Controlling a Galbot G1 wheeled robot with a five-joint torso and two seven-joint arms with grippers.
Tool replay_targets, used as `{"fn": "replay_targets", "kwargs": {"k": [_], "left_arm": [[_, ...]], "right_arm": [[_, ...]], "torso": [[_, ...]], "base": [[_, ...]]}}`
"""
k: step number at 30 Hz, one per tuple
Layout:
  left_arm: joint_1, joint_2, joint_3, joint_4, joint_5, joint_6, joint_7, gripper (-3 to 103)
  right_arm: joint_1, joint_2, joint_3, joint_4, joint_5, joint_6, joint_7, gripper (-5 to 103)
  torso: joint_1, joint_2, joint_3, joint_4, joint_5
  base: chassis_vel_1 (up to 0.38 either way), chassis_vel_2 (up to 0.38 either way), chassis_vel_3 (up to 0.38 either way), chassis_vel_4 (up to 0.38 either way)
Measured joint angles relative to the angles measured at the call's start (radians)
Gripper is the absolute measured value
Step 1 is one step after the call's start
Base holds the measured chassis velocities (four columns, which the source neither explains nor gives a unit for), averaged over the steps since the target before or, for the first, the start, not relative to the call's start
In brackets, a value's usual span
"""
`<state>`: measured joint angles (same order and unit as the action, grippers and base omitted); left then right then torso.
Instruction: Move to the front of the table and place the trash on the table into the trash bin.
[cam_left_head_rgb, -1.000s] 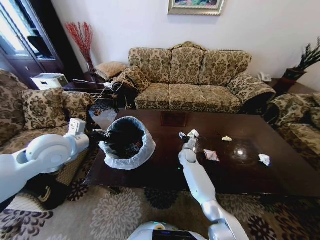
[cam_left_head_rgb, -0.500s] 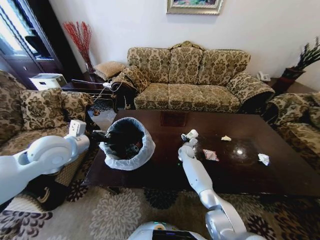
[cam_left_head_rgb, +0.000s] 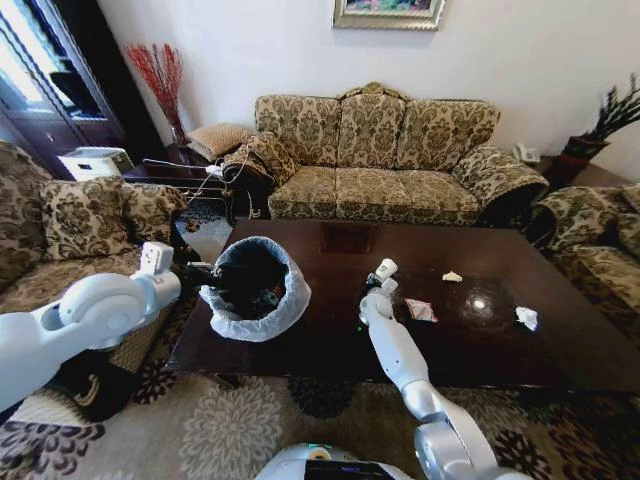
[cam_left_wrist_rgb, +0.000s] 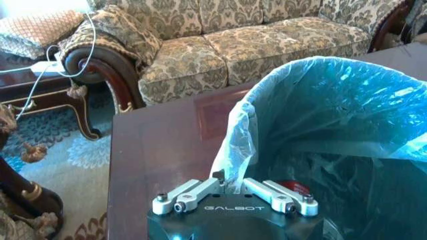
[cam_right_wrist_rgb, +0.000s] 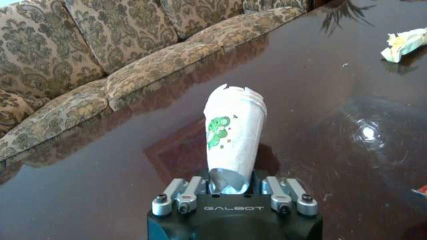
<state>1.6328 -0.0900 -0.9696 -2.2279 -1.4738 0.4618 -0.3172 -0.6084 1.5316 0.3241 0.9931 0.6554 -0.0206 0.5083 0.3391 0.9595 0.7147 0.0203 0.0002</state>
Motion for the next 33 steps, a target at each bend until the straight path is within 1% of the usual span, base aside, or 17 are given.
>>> {"fn": "replay_targets", "kwargs": {"k": [1, 6, 8, 9, 10, 11, 13, 14, 15, 18, 19, 22, 23, 25, 28, 32, 33], "left_arm": [[0.0, 0.0, 0.0, 0.0, 0.0, 0.0, 0.0, 0], [0.0, 0.004, -0.002, -0.001, -0.001, 0.0, -0.002, 0], [0.001, 0.007, -0.003, 0.002, -0.002, 0.001, -0.003, 0], [0.002, 0.01, -0.004, 0.005, -0.004, 0.002, -0.003, 0], [0.002, 0.015, -0.007, 0.01, -0.013, 0.005, -0.006, 0], [0.002, 0.015, -0.007, 0.01, -0.013, 0.005, -0.006, 0], [0.002, 0.036, -0.012, 0.027, -0.036, 0.013, -0.009, 0], [0.002, 0.036, -0.012, 0.027, -0.036, 0.013, -0.009, 0], [0.002, 0.051, -0.012, 0.04, -0.047, 0.015, -0.01, 0], [0.0, 0.094, -0.011, 0.072, -0.073, 0.017, -0.014, 0], [0.0, 0.094, -0.011, 0.072, -0.073, 0.017, -0.014, 0], [0.0, 0.12, -0.009, 0.081, -0.105, 0.021, -0.02, 0], [0.0, 0.12, -0.009, 0.081, -0.105, 0.021, -0.02, 0], [0.0, 0.123, -0.009, 0.07, -0.118, 0.022, -0.026, 0], [0.0, 0.123, -0.009, 0.056, -0.122, 0.022, -0.029, 0], [-0.003, 0.113, -0.009, 0.034, -0.131, 0.023, -0.036, 0], [-0.003, 0.113, -0.009, 0.034, -0.131, 0.023, -0.036, 0]], "right_arm": [[0.0, 0.0, 0.0, 0.0, 0.0, 0.0, 0.0, 37], [-0.053, -0.01, 0.001, 0.125, -0.006, -0.02, -0.01, 12], [-0.082, -0.016, 0.001, 0.183, -0.008, -0.02, -0.038, 8], [-0.115, -0.022, 0.004, 0.248, -0.014, -0.019, -0.075, 8], [-0.165, -0.029, 0.006, 0.34, -0.03, -0.012, -0.152, 5], [-0.165, -0.029, 0.006, 0.34, -0.03, -0.012, -0.152, 5], [-0.268, -0.059, -0.011, 0.549, -0.073, 0.031, -0.347, 1], [-0.268, -0.059, -0.011, 0.549, -0.073, 0.031, -0.347, 1], [-0.315, -0.083, -0.036, 0.679, -0.077, 0.045, -0.441, 1], [-0.373, -0.135, -0.111, 0.951, -0.044, 0.053, -0.614, 1], [-0.373, -0.135, -0.111, 0.951, -0.044, 0.053, -0.614, 1], [-0.375, -0.174, -0.218, 1.098, -0.003, 0.046, -0.655, 1], [-0.375, -0.174, -0.218, 1.098, -0.003, 0.046, -0.655, 1], [-0.368, -0.192, -0.28, 1.128, 0.017, 0.038, -0.656, 1], [-0.366, -0.199, -0.335, 1.135, -0.009, 0.038, -0.662, 1], [-0.38, -0.193, -0.429, 1.111, -0.103, 0.049, -0.662, 1], [-0.38, -0.193, -0.429, 1.111, -0.103, 0.049, -0.662, 1]], "torso": [[0.0, 0.0, 0.0, 0.0, 0.0], [0.0, 0.0, 0.0, 0.0001, 0.0001], [0.0, 0.0, 0.0, 0.0001, -0.0003], [0.0, 0.0, 0.0, 0.0002, -0.0005], [0.0, 0.0, 0.0, 0.0, -0.0005], [0.0, 0.0, 0.0, 0.0, -0.0005], [0.0, 0.0, 0.0, 0.0, -0.0002], [0.0, 0.0, 0.0, 0.0, -0.0002], [0.0, 0.0, 0.0, -0.0004, -0.0003], [0.0, 0.0, 0.0, -0.0003, -0.0005], [0.0, 0.0, 0.0, -0.0003, -0.0005], [0.0, 0.0, 0.0, -0.0001, -0.0005], [0.0, 0.0, 0.0, -0.0001, -0.0005], [0.0, 0.0, 0.0, 0.0, -0.0003], [0.0, 0.0, 0.0, 0.0, -0.0002], [0.0, 0.0, 0.0, 0.0, -0.0003], [0.0, 0.0, 0.0, 0.0, -0.0003]], "base": [[0.0, 0.0, 0.0, 0.0], [0.0, 0.0, 0.0, 0.0], [0.0, 0.0, 0.0, 0.0], [0.0, 0.0, 0.0, 0.0], [0.0, 0.0, 0.0, 0.0], [0.0, 0.0, 0.0, 0.0], [0.0, 0.0, 0.0, 0.0], [0.0, 0.0, 0.0, 0.0], [0.0, 0.0, 0.0, 0.0], [0.0, 0.0, 0.0, 0.0], [0.0, 0.0, 0.0, 0.0], [0.0, 0.0, 0.0, 0.0], [0.0, 0.0, 0.0, 0.0], [0.0, 0.0, 0.0, 0.0], [0.0, 0.0, 0.0, 0.0], [0.0, 0.0, 0.0, 0.0], [0.0, 0.0, 0.0, 0.0]]}}
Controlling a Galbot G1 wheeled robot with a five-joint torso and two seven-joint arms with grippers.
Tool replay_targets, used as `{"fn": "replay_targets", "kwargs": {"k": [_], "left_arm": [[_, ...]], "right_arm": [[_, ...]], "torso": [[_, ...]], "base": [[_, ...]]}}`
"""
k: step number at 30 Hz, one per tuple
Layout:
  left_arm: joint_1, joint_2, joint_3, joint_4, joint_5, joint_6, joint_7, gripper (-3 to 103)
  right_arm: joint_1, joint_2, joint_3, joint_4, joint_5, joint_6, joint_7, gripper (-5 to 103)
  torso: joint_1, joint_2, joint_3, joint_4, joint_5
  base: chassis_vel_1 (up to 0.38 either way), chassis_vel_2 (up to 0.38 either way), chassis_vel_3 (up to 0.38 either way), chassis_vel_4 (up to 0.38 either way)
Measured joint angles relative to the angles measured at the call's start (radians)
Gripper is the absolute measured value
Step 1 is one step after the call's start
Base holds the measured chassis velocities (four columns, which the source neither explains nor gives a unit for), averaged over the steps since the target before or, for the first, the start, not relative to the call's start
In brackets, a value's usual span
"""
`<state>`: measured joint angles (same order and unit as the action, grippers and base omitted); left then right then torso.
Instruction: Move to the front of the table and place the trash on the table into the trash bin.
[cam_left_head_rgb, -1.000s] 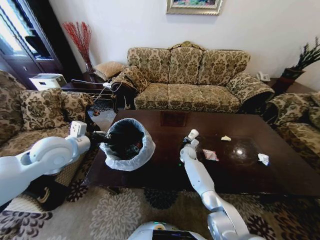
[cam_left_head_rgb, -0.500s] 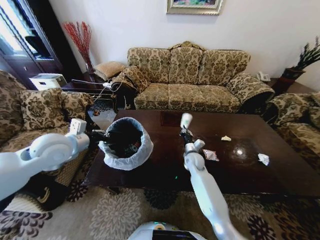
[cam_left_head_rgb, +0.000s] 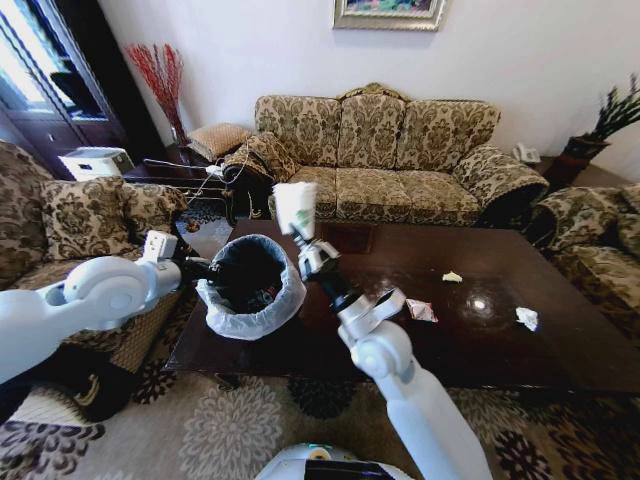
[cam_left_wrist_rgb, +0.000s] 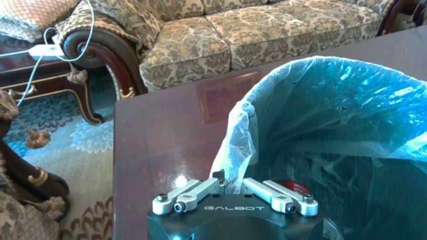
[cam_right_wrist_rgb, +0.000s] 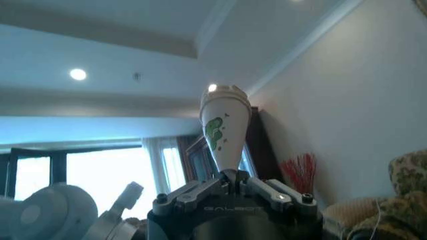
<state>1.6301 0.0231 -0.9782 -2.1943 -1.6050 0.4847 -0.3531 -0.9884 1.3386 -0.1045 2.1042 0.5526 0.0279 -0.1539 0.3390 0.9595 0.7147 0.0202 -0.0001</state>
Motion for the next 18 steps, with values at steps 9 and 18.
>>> {"fn": "replay_targets", "kwargs": {"k": [9, 18], "left_arm": [[-0.009, -0.023, -0.001, -0.035, -0.009, 0.0, -0.007, 0], [-0.009, -0.04, -0.001, -0.034, -0.006, 0.0, -0.007, 0]], "right_arm": [[0.013, 0.042, -0.081, -0.051, -0.038, -0.029, 0.057, 22], [0.013, 0.032, -0.078, -0.048, -0.037, -0.036, 0.062, 55]], "torso": [[0.0, 0.0, 0.0, 0.0, 0.0001], [0.0, 0.0, 0.0, 0.0, 0.0]], "base": [[0.0, 0.0, 0.0, 0.0], [0.0, 0.0, 0.0, 0.0]]}}
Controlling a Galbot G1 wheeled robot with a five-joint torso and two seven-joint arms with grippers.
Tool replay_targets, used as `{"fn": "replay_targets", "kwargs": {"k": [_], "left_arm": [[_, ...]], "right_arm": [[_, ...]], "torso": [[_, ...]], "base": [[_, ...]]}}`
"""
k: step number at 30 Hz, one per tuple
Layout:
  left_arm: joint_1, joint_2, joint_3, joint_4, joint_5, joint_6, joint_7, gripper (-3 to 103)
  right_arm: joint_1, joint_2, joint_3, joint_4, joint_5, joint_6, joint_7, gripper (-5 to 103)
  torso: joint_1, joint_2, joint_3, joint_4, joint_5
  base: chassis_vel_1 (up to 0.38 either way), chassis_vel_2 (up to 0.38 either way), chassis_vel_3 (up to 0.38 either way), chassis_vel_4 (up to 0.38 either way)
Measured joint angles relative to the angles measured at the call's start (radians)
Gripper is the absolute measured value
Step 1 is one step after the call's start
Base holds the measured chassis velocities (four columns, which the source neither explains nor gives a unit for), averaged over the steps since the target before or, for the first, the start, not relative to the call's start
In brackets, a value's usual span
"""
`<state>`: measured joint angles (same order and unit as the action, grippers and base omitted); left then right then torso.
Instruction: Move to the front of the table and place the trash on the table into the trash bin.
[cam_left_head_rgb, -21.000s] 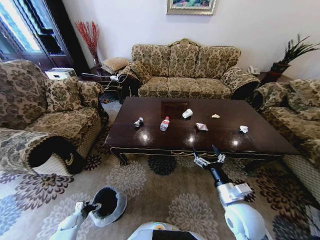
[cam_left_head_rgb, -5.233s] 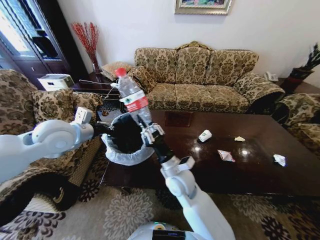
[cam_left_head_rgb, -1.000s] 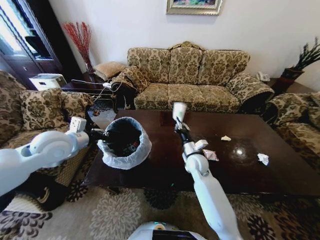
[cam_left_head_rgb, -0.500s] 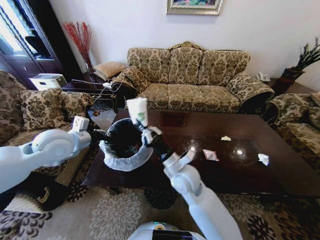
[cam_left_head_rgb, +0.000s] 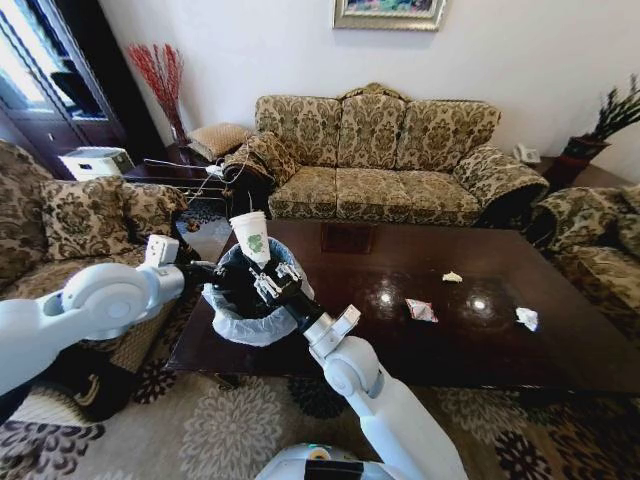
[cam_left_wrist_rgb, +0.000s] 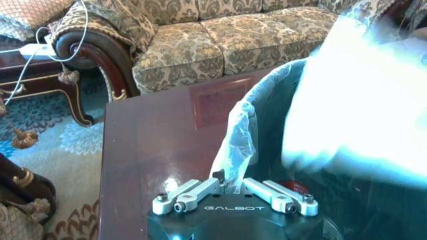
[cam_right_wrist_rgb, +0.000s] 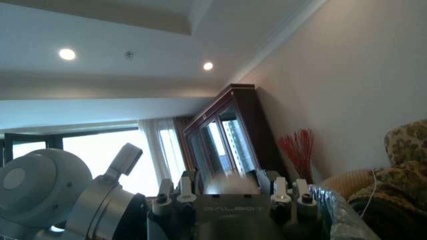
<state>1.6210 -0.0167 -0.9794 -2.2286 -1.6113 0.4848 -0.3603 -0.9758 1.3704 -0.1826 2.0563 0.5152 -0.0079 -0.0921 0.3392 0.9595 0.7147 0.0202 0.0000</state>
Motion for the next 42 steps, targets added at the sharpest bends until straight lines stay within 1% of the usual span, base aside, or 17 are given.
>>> {"fn": "replay_targets", "kwargs": {"k": [3, 4, 6, 7, 9, 10, 12, 13, 15, 17, 18, 22, 28, 31, 35, 39, 42], "left_arm": [[-0.002, -0.008, 0.0, 0.0, 0.002, 0.0, 0.0, 0], [-0.002, -0.008, 0.0, 0.0, 0.002, 0.0, 0.0, 0], [-0.003, -0.014, -0.001, -0.001, 0.003, 0.0, 0.0, 0], [-0.003, -0.014, -0.001, -0.001, 0.003, 0.0, 0.0, 0], [-0.003, -0.021, -0.002, 0.001, 0.005, 0.001, -0.002, 0], [-0.003, -0.021, -0.002, 0.001, 0.005, 0.001, -0.002, 0], [-0.003, -0.031, -0.008, 0.003, 0.007, 0.002, -0.002, 0], [-0.002, -0.038, -0.015, 0.005, 0.009, 0.003, -0.003, 0], [-0.002, -0.04, -0.016, 0.005, 0.009, 0.003, -0.003, 0], [-0.001, -0.052, -0.019, 0.005, 0.019, 0.003, -0.003, 0], [-0.001, -0.052, -0.019, 0.005, 0.019, 0.003, -0.003, 0], [0.008, -0.067, -0.019, -0.006, 0.033, 0.001, -0.001, 0], [0.012, -0.09, -0.019, -0.033, 0.039, -0.001, -0.001, 0], [0.014, -0.098, -0.02, -0.044, 0.041, -0.001, -0.001, 0], [0.018, -0.109, -0.021, -0.064, 0.042, -0.002, 0.0, 0], [0.022, -0.117, -0.021, -0.077, 0.042, -0.012, 0.004, 0], [0.022, -0.12, -0.022, -0.079, 0.042, -0.016, 0.005, 0]], "right_arm": [[-0.012, -0.007, 0.006, 0.018, 0.002, 0.002, 0.002, 71], [-0.012, -0.007, 0.006, 0.018, 0.002, 0.002, 0.002, 71], [-0.027, -0.004, 0.028, 0.041, 0.009, 0.011, 0.013, 82], [-0.027, -0.004, 0.028, 0.041, 0.009, 0.011, 0.013, 82], [-0.08, 0.002, 0.1, 0.096, 0.012, 0.01, 0.062, 93], [-0.08, 0.002, 0.1, 0.096, 0.012, 0.01, 0.062, 93], [-0.145, -0.008, 0.177, 0.136, 0.0, -0.014, 0.13, 99], [-0.202, -0.021, 0.243, 0.144, -0.004, -0.042, 0.177, 100], [-0.223, -0.027, 0.267, 0.143, -0.004, -0.05, 0.193, 100], [-0.327, -0.063, 0.397, 0.099, 0.011, -0.078, 0.265, 100], [-0.327, -0.063, 0.397, 0.099, 0.011, -0.078, 0.265, 100], [-0.383, -0.073, 0.547, 0.016, 0.02, -0.133, 0.331, 100], [-0.359, -0.056, 0.646, -0.115, -0.025, -0.117, 0.325, 100], [-0.337, -0.056, 0.659, -0.178, -0.033, -0.101, 0.31, 100], [-0.28, -0.035, 0.663, -0.312, -0.077, -0.06, 0.308, 100], [-0.229, -0.023, 0.645, -0.421, -0.112, -0.079, 0.255, 100], [-0.196, -0.008, 0.637, -0.489, -0.145, -0.083, 0.249, 102]], "torso": [[0.0, 0.0, 0.0, 0.0, 0.0], [0.0, 0.0, 0.0, 0.0, 0.0], [0.0, 0.0, 0.0, 0.0001, 0.0], [0.0, 0.0, 0.0, 0.0001, 0.0], [0.0, 0.0, 0.0, 0.0001, 0.0002], [0.0, 0.0, 0.0, 0.0001, 0.0002], [0.0, 0.0, 0.0, 0.0001, 0.0002], [0.0, 0.0, 0.0, 0.0, 0.0001], [0.0, 0.0, 0.0, 0.0, 0.0004], [0.0, 0.0, 0.0, -0.0003, 0.0003], [0.0, 0.0, 0.0, -0.0003, 0.0003], [0.0, 0.0, 0.0, -0.0001, 0.0001], [0.0, 0.0, 0.0, 0.0001, -0.0001], [0.0, 0.0, 0.0, 0.0002, -0.0002], [0.0, 0.0, 0.0, 0.0, 0.001], [0.0, 0.0, 0.0, -0.0007, 0.0006], [0.0, 0.0, 0.0, -0.0005, 0.0]], "base": [[0.0, 0.0, 0.0, 0.0], [0.0, 0.0, 0.0, 0.0], [0.0, 0.0, 0.0, 0.0], [0.0, 0.0, 0.0, 0.0], [0.0, 0.0, 0.0, 0.0], [0.0, 0.0, 0.0, 0.0], [0.0, 0.0, 0.0, 0.0], [0.0, 0.0, 0.0, 0.0], [0.0, 0.0, 0.0, 0.0], [0.0, 0.0, 0.0, 0.0], [0.0, 0.0, 0.0, 0.0], [0.0, 0.0, 0.0, 0.0], [-0.083, -0.102, 0.076, 0.103], [-0.164, -0.19, 0.159, 0.18], [-0.162, -0.178, 0.196, 0.194], [-0.098, -0.131, 0.085, 0.082], [-0.046, -0.027, 0.021, 0.002]]}}
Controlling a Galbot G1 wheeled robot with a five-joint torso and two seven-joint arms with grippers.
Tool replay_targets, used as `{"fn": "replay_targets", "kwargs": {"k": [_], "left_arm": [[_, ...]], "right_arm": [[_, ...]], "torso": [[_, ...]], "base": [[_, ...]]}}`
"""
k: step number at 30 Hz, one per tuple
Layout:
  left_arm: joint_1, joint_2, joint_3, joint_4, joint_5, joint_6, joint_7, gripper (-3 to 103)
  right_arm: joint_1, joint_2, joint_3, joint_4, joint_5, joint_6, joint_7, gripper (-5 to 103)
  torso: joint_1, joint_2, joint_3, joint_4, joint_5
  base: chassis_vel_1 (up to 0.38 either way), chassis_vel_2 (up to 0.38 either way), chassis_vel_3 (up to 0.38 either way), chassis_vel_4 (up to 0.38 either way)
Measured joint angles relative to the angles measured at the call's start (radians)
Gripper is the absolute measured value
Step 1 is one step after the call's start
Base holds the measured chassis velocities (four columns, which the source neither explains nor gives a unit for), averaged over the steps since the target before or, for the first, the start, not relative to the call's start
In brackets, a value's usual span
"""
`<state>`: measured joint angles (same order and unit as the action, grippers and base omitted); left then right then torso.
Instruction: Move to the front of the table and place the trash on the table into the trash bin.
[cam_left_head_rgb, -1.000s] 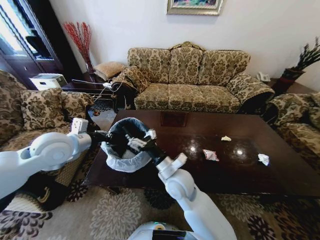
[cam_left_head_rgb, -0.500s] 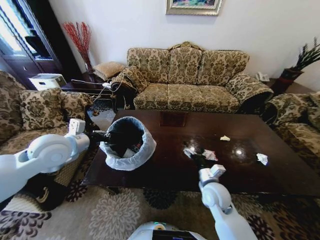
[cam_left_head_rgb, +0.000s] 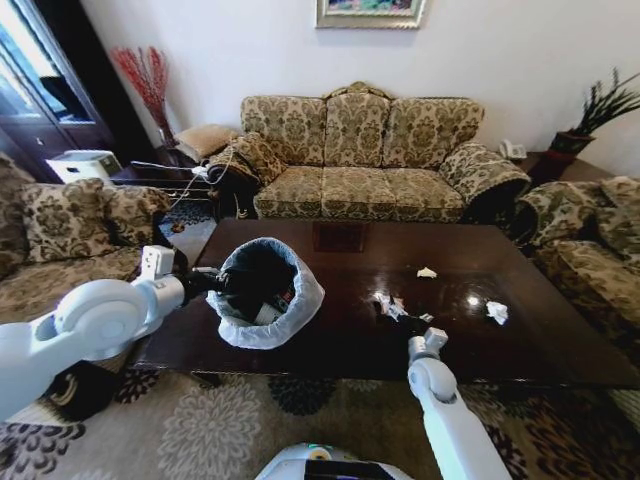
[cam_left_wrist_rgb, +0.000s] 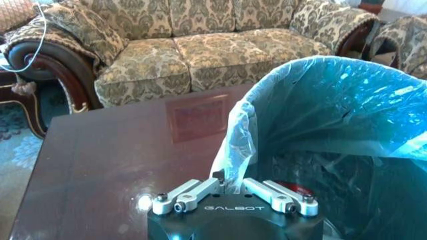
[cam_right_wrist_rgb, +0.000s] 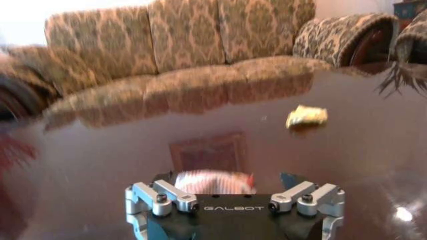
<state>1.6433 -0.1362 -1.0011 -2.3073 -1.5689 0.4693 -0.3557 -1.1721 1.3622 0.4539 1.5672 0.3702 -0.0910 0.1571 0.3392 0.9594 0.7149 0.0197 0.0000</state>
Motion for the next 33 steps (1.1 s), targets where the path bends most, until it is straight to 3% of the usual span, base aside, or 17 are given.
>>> {"fn": "replay_targets", "kwargs": {"k": [2, 5, 9, 12, 17, 18, 21, 27, 33], "left_arm": [[0.0, -0.002, 0.0, 0.0, 0.0, 0.0, 0.0, 0], [0.007, -0.012, 0.0, 0.004, 0.016, -0.004, 0.002, 0], [0.013, -0.02, -0.001, 0.007, 0.025, -0.005, 0.006, 0], [0.02, -0.026, -0.002, 0.007, 0.036, -0.007, 0.012, 0], [0.021, -0.03, -0.002, 0.008, 0.043, -0.007, 0.015, 0], [0.023, -0.032, -0.002, 0.008, 0.044, -0.007, 0.015, 0], [0.024, -0.036, -0.005, 0.006, 0.046, -0.007, 0.015, 0], [0.029, -0.043, -0.008, 0.0, 0.051, -0.007, 0.016, 0], [0.031, -0.035, -0.014, -0.003, 0.049, -0.003, 0.014, 0]], "right_arm": [[0.017, 0.008, 0.0, -0.039, -0.012, 0.005, -0.003, 99], [0.045, 0.011, -0.013, -0.127, 0.018, 0.015, -0.018, 85], [0.044, 0.01, -0.012, -0.132, 0.039, 0.015, -0.023, 74], [0.042, 0.01, -0.012, -0.131, 0.046, 0.019, -0.025, 58], [0.04, 0.008, -0.01, -0.126, 0.048, 0.023, -0.02, 47], [0.038, 0.008, -0.011, -0.12, 0.049, 0.023, -0.019, 37], [0.033, 0.008, -0.014, -0.107, 0.049, 0.023, -0.018, 31], [0.022, 0.009, -0.014, -0.076, 0.05, 0.024, -0.015, 7], [-0.009, 0.006, -0.01, 0.02, 0.086, 0.064, -0.049, 2]], "torso": [[0.0, 0.0, 0.0, 0.0004, -0.0006], [0.0, 0.0, 0.0, 0.0011, -0.0005], [0.0, 0.0, 0.0, 0.0006, -0.0013], [0.0, 0.0, 0.0, 0.0004, 0.0007], [0.0, 0.0, 0.0, 0.0003, 0.0001], [0.0, 0.0, 0.0, 0.0004, 0.0001], [0.0, 0.0, 0.0, 0.0006, 0.0003], [0.0, 0.0, 0.0, 0.0006, 0.0002], [0.0, 0.0, 0.0, 0.0005, 0.0]], "base": [[0.0, 0.0, 0.0, 0.0], [0.057, 0.079, -0.021, -0.027], [0.012, 0.017, -0.002, -0.004], [0.0, 0.0, 0.0, 0.0], [0.0, 0.0, 0.0, 0.0], [0.0, 0.0, 0.0, 0.0], [0.0, 0.0, 0.0, 0.0], [0.0, 0.0, 0.0, 0.0], [0.0, 0.0, 0.0, 0.0]]}}
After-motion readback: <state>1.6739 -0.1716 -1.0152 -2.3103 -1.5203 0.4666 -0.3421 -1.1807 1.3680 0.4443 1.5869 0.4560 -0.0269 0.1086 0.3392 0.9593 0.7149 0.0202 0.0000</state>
